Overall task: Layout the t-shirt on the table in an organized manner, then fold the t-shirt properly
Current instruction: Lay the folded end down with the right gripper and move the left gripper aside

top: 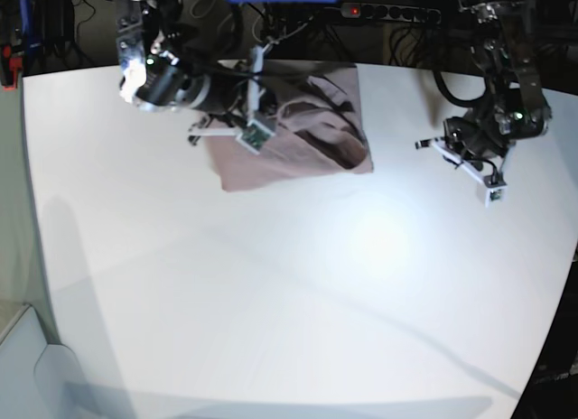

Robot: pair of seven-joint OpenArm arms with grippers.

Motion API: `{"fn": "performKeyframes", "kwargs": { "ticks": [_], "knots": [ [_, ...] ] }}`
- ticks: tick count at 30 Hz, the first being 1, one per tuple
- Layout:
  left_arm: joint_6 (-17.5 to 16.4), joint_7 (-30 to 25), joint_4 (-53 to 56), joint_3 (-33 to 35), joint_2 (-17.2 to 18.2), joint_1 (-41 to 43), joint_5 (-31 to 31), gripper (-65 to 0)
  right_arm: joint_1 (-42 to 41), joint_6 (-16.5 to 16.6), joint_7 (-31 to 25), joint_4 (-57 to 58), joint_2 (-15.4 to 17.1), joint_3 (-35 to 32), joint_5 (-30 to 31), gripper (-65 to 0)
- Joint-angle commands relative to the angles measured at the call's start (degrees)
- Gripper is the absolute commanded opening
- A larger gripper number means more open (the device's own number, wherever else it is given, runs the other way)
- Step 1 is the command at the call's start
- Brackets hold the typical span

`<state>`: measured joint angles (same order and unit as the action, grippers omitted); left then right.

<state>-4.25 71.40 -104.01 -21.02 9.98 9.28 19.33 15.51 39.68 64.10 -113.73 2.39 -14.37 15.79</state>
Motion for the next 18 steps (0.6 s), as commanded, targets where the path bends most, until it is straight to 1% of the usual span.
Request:
{"fn": "performKeyframes", "kwargs": {
  "ticks": [1, 5, 7, 8, 9, 12, 13, 16, 18],
  "knots": [
    [0.2, -0.6, -1.1, -0.2, 0.5, -0.5, 0.2, -64.9, -0.3, 0.3, -1.0, -0.9, 0.5, -2.6, 1.1, -65.0],
    [0.2, -0.6, -1.1, -1.6, 0.5, 0.6, 0.2, -64.9, -1.4, 0.3, -1.3, -1.2, 5.7, -14.1, 1.1, -65.0],
    [0.1, -0.6, -1.1, -2.0, 0.6, 1.0, 0.2, -64.9, -2.5, 0.3, -1.3, -1.3, 7.9, -17.0, 1.1, -65.0],
    [-0.8, -0.6, -1.1, -2.1, 0.9, 1.0, 0.2, -64.9, -2.9, 0.3, -1.3, -1.3, 8.6, -17.5, 1.1, -65.0],
    [-2.7, -0.5, -1.1, -2.0, 1.8, 1.1, 0.2, -64.9, -3.1, 0.3, -1.3, -1.3, 8.8, -16.8, 1.1, -65.0],
    [-9.9, -0.5, -1.1, -2.1, 2.4, 2.8, 0.2, -64.8, -3.1, 0.3, -1.3, -1.4, 8.8, -11.9, 1.1, -65.0],
    [-11.4, -0.5, -1.1, -2.1, 2.5, 3.1, 0.2, -64.6, -3.1, 0.3, -1.3, -1.4, 8.5, -9.9, 1.1, -65.0],
    [-14.0, -0.5, -1.1, -2.1, 2.4, 4.0, 0.1, -64.5, -3.2, 0.3, -0.8, -1.4, 7.8, -4.8, 1.1, -65.0],
    [-14.3, -0.6, -1.1, -2.1, 2.2, 5.3, 0.1, -64.5, -3.2, 0.3, -0.8, -1.4, 7.8, -2.2, 1.1, -65.0]
  ]
}}
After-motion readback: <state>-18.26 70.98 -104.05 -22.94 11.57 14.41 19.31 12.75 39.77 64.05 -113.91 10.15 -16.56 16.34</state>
